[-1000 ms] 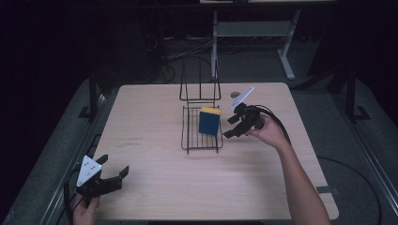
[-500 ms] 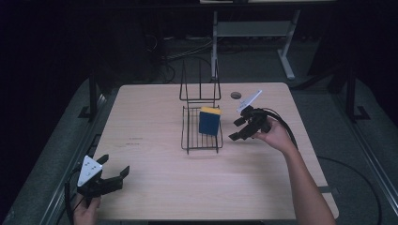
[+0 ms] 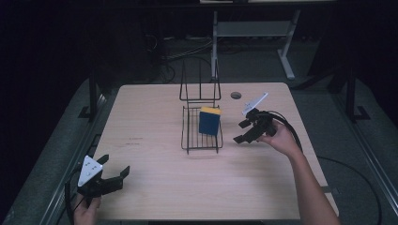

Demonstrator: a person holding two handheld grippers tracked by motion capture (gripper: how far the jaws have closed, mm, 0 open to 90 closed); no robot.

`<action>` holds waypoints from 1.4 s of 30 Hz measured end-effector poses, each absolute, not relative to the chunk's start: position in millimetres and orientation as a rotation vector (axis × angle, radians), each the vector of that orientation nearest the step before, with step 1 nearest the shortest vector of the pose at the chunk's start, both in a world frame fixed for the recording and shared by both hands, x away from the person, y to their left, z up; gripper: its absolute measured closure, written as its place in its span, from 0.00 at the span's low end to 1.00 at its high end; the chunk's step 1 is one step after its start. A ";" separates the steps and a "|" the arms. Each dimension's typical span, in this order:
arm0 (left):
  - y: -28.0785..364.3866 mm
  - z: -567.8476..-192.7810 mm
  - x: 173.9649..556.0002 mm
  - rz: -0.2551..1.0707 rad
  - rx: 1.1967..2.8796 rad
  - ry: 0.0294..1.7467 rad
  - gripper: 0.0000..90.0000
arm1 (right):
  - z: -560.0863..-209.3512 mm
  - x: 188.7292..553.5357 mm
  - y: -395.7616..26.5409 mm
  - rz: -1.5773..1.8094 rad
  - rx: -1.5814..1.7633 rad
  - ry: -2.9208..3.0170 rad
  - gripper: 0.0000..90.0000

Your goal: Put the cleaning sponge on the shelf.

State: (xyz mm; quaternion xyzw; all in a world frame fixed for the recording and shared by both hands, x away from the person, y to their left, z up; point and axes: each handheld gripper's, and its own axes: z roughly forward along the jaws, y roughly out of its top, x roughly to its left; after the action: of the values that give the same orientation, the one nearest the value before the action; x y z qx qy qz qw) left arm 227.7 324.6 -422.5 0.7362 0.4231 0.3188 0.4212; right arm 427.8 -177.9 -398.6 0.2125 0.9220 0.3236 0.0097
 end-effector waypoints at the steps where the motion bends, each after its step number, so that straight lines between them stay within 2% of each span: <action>1: 324.6 -422.4 227.8 0.798 1.846 1.059 0.15 | -399.8 427.1 -178.7 1.003 0.664 2.880 0.25; 42: 323.4 -422.7 226.6 0.798 1.850 1.058 0.15 | -424.5 382.8 -219.3 1.012 0.777 2.866 0.24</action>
State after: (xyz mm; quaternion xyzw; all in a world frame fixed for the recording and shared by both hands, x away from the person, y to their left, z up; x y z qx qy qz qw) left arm 226.6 323.4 -422.7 0.7380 0.4219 0.3182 0.4197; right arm 382.8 -219.3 -424.5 0.2476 0.9136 0.3225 0.0021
